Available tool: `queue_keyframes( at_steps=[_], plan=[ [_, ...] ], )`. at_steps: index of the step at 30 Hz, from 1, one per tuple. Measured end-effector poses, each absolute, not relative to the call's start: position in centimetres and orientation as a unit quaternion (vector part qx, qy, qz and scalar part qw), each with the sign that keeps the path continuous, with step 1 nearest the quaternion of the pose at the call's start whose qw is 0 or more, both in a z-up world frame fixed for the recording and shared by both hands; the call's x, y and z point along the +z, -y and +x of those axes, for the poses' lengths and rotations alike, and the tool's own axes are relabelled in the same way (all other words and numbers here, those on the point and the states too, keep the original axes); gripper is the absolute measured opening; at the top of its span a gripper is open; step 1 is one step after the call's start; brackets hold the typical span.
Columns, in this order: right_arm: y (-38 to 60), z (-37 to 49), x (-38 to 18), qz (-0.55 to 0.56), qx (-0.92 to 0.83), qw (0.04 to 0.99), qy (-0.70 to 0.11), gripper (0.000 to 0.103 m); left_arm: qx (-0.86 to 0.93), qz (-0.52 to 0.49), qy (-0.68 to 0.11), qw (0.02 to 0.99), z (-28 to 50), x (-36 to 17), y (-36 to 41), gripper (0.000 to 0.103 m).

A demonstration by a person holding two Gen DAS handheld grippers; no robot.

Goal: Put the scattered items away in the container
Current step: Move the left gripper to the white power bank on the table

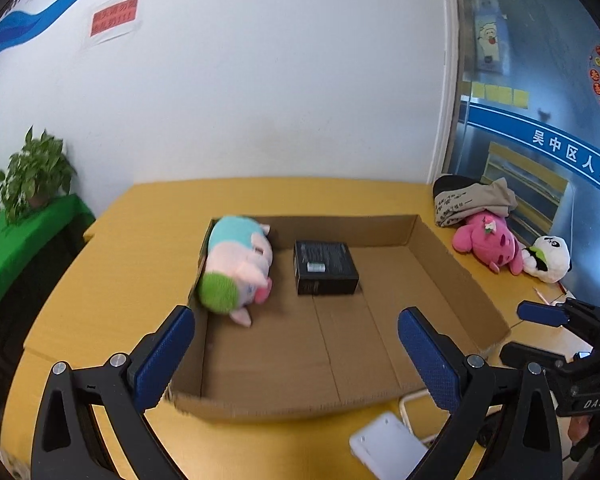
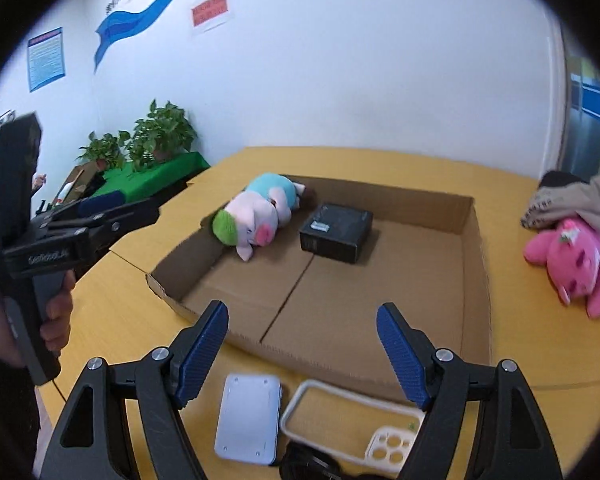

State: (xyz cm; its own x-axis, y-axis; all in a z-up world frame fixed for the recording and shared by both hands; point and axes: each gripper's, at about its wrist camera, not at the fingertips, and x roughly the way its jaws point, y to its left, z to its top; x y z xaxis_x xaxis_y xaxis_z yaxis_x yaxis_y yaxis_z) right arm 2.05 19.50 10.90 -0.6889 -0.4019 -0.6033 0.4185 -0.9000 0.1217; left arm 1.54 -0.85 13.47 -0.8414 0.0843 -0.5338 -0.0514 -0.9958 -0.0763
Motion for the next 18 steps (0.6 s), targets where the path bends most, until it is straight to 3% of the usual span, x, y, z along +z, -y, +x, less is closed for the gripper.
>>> queue_keyframes(
  at_steps=[18],
  plan=[
    [-21.6,5.9,10.2,0.324,-0.930,0.174,-0.016,0.077,0.954,-0.292,0.015,0.069,6.3,12.0,-2.5,0.103]
  ],
)
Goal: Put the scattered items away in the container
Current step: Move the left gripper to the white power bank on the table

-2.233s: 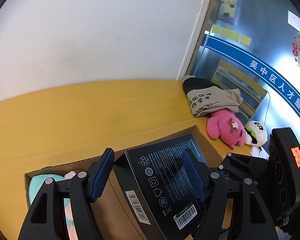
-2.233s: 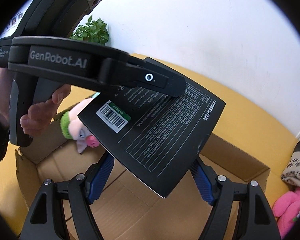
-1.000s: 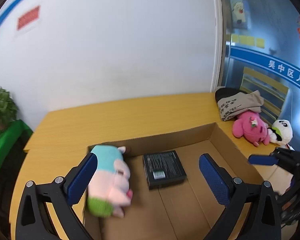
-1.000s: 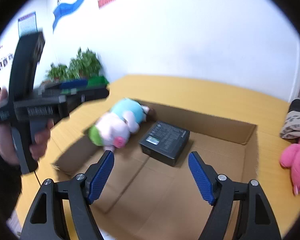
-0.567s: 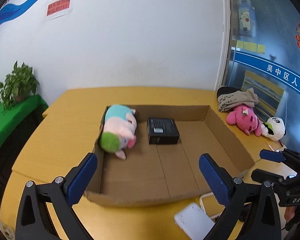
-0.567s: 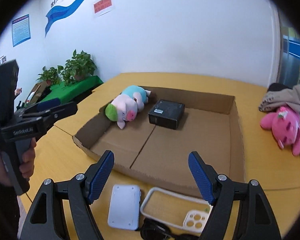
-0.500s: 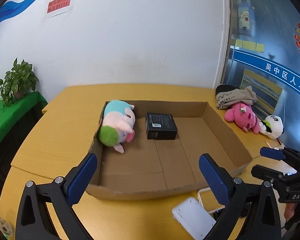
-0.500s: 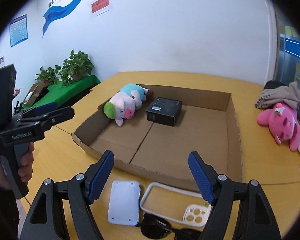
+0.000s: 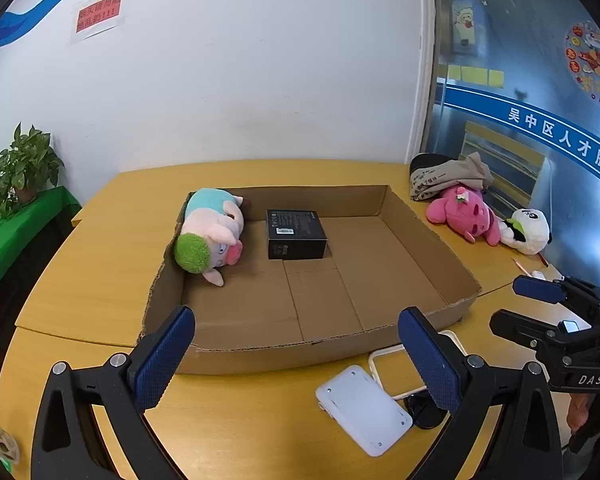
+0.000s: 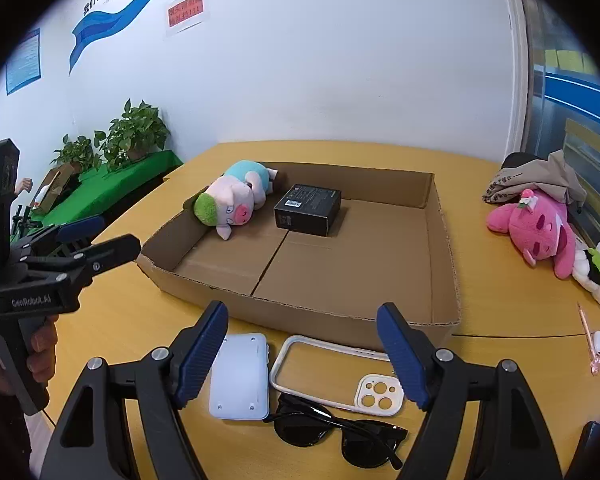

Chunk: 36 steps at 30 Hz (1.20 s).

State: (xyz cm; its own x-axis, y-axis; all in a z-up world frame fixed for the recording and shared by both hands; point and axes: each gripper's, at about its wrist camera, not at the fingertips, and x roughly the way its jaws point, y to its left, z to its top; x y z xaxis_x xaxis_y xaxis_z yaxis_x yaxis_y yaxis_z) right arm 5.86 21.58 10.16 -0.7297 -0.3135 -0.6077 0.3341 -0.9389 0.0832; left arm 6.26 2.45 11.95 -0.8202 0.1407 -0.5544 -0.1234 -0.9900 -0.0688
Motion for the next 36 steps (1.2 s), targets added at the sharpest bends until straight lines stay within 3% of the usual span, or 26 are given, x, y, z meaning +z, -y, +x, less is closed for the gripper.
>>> queue_keyframes(
  at_steps=[18,29,36],
  plan=[
    [-22.0,5.5,8.4,0.342,-0.920,0.189,-0.012,0.077,0.943,-0.317,0.019,0.095,5.8,10.3,-3.3,0.103],
    [-13.6,7.9,0.4,0.429,-0.826,0.358,-0.080,0.077,0.904,-0.397,0.045,0.150,3.8,5.1,-3.5,0.102],
    [-13.0,5.8,-2.2,0.441,-0.840,0.295,-0.111,0.078,0.873,-0.448,0.081,0.174,2.5,1.1,-2.8,0.098]
  ],
)
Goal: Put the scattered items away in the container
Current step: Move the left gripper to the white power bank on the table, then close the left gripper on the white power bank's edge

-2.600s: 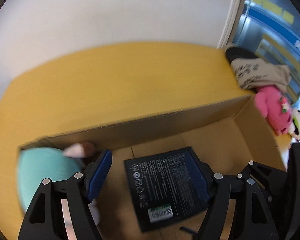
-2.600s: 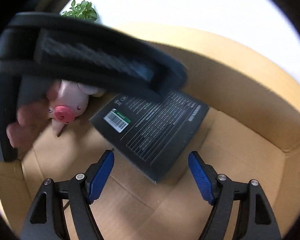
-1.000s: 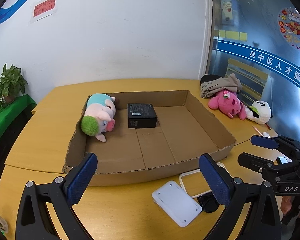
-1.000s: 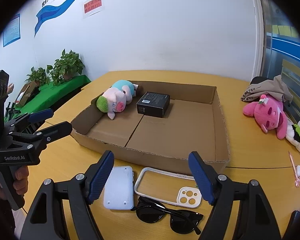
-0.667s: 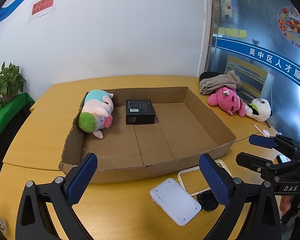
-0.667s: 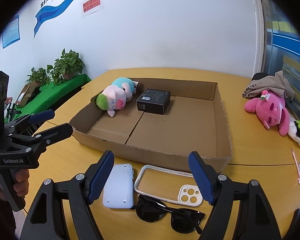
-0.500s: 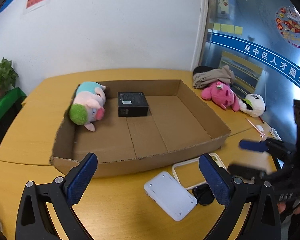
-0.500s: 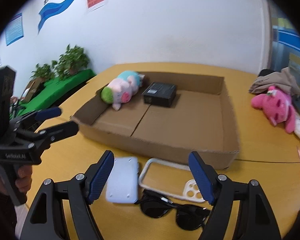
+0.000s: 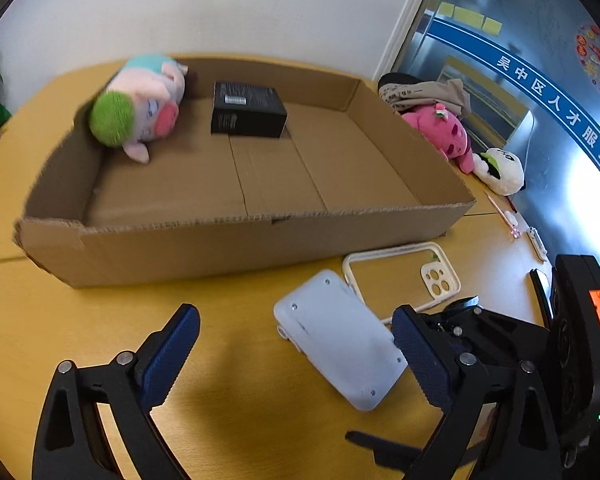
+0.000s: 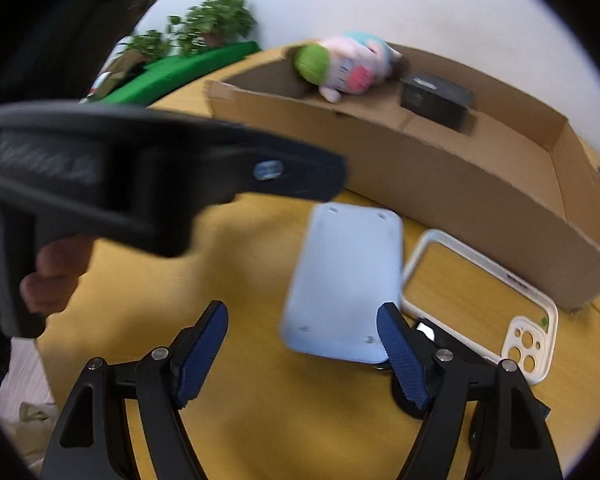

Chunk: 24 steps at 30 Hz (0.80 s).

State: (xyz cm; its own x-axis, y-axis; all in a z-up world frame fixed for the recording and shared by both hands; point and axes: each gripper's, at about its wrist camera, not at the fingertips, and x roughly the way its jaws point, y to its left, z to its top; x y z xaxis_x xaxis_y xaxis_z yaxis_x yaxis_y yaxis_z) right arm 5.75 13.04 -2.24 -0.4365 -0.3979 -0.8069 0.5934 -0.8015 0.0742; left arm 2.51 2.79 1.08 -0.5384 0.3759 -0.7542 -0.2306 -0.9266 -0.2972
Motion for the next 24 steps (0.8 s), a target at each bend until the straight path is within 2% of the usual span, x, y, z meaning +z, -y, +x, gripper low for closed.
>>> queue_keyframes(
  at_steps=[2,7,10,14,17,19,21,24],
  plan=[
    [-12.8,5.3,-2.6,0.447,-0.840,0.285,-0.118,0.079,0.860,-0.462,0.107,0.191,2.0,-0.1,-2.6,0.096],
    [-12.1,4.7,-4.1,0.475,-0.821,0.296,-0.109,0.078,0.831,-0.491,0.153,0.215,0.8,-2.5,-2.6,0.083],
    [-11.4,5.0,-4.5,0.473,-0.822,0.295,-0.119,0.076,0.815,-0.506,0.167,0.227,0.5,-3.8,-2.8,0.074],
    [-11.3,4.3,-4.3,0.476,-0.824,0.286,-0.107,0.074,0.818,-0.502,0.160,0.231,0.5,-3.6,-3.0,0.068],
    [-11.0,4.1,-4.2,0.473,-0.829,0.278,-0.112,0.074,0.816,-0.505,0.167,0.225,0.3,-3.7,-2.7,0.057],
    [-10.9,4.2,-4.2,0.468,-0.833,0.272,-0.111,0.074,0.814,-0.509,0.171,0.223,0.2,-3.9,-2.3,0.043],
    [-10.8,4.1,-4.2,0.465,-0.836,0.270,-0.111,0.073,0.798,-0.515,0.208,0.235,0.2,-4.5,-1.6,0.040],
    [-10.8,4.2,-4.2,0.459,-0.838,0.274,-0.115,0.073,0.797,-0.511,0.215,0.238,0.5,-4.6,-1.3,0.040]
  ],
)
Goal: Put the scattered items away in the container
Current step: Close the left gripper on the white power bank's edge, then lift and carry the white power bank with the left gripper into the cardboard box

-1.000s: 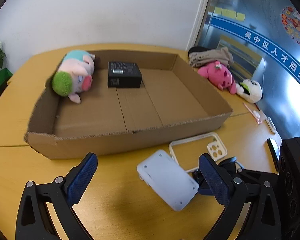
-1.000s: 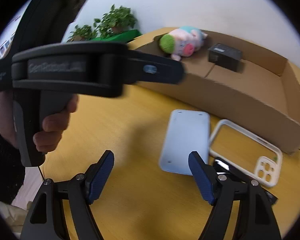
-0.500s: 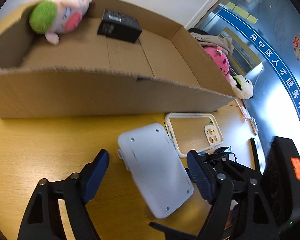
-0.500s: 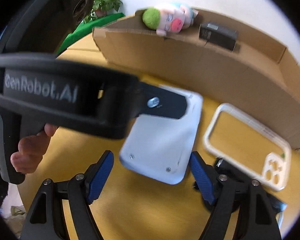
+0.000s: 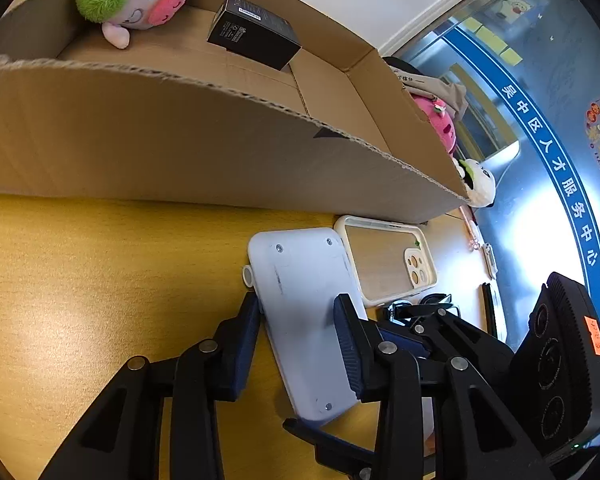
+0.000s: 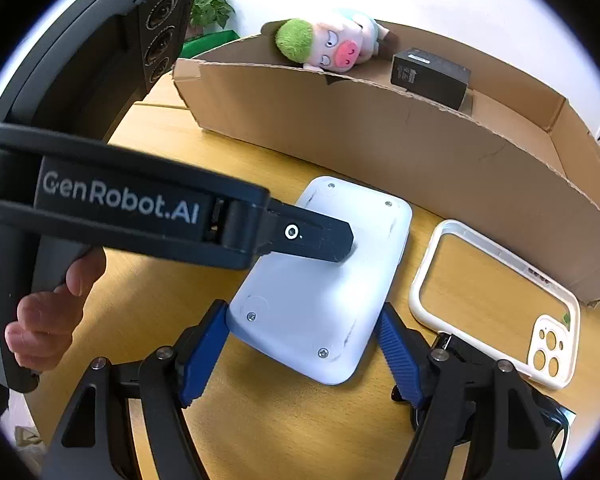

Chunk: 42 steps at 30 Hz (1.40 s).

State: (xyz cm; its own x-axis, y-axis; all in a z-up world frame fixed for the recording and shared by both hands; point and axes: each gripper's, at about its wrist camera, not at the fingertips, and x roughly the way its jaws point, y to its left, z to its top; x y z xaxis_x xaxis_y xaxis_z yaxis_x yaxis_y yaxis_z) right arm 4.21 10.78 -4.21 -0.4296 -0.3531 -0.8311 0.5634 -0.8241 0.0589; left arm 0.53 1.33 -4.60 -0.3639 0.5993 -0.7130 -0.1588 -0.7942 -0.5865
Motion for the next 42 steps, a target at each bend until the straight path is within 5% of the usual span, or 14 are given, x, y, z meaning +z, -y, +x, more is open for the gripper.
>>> queue_keyframes(
  at_steps=[14,42],
  plan=[
    [-11.0,5.0,-2.0,0.425,-0.853,0.285,-0.098,0.073,0.810,-0.492,0.214,0.236,1.7,-2.0,-0.7,0.037],
    [-16.4,-1.9,20.4,0.230,-0.930,0.264,-0.116,0.073,0.907,-0.292,0.079,0.293,-4.2,23.8,-5.3,0.037]
  ],
)
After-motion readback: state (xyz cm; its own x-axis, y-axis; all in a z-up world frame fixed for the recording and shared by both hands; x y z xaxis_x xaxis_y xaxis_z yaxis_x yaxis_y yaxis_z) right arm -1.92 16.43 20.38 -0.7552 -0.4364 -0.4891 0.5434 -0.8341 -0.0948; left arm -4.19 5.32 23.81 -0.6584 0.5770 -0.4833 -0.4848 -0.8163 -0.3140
